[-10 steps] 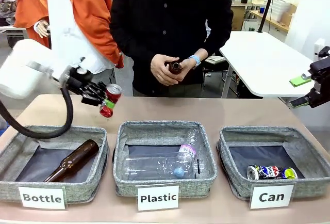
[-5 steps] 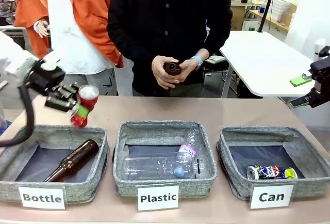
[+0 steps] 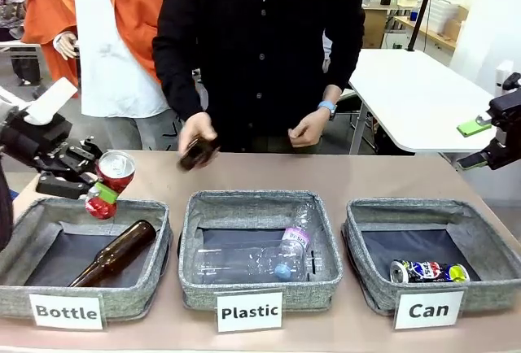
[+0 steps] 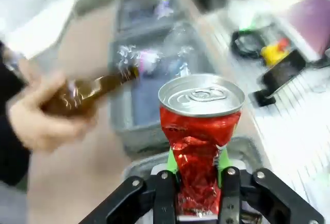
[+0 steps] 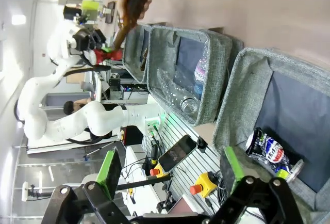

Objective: Sort the can waste into the basket.
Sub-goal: Pick up the can waste from the table and place it in the right Fabric basket.

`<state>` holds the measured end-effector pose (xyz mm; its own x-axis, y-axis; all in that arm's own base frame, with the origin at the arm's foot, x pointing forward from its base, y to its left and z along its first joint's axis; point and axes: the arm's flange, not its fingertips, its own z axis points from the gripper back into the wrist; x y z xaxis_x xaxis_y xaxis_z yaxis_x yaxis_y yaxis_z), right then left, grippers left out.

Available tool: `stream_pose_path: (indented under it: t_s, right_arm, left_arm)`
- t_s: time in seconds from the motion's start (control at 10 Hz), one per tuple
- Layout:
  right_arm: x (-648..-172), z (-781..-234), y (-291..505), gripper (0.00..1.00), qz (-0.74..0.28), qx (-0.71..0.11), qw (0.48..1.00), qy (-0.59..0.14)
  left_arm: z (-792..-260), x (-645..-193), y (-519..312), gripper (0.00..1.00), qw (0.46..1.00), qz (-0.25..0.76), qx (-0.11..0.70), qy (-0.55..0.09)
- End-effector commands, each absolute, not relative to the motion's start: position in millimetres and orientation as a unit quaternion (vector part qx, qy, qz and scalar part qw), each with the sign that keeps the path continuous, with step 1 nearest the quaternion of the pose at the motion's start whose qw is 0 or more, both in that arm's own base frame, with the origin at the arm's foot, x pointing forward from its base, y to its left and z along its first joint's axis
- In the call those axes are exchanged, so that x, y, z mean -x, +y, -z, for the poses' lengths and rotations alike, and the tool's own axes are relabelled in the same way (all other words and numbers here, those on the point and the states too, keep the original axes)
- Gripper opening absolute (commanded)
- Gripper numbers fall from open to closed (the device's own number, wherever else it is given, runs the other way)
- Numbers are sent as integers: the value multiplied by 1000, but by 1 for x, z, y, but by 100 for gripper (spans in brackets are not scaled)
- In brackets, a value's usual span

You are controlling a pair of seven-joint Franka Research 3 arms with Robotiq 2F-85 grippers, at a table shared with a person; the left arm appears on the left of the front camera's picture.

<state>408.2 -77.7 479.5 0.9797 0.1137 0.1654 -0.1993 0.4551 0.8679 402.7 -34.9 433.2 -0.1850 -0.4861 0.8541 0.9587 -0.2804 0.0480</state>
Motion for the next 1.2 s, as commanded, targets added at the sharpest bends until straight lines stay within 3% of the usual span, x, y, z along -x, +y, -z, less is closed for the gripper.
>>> stream_pose_path:
  t_s: [0.0, 0.1, 0.3, 0.7, 0.9, 1.1]
  right_arm:
    - [-408, -482, -80, 100, -103, -513, 851, -45]
    - [-408, -482, -80, 100, -103, -513, 851, -45]
    - [-408, -482, -80, 100, -103, -513, 851, -45]
    - [-408, -482, -80, 100, -103, -513, 851, -45]
    - [-408, -482, -80, 100, -103, -513, 851, -45]
    - [-408, -482, -80, 100, -103, -513, 851, -45]
  left_arm:
    - [-462, -424, 71, 32, 452, 685, 455, -344]
    - [-492, -384, 127, 32, 426, 681, 468, -369]
    - [-514, -313, 218, 32, 454, 632, 445, -443]
    - [-516, -319, 232, 32, 472, 615, 444, -449]
    - [-511, -303, 215, 32, 475, 618, 441, -446]
    - [-502, -318, 172, 32, 499, 615, 449, -414]
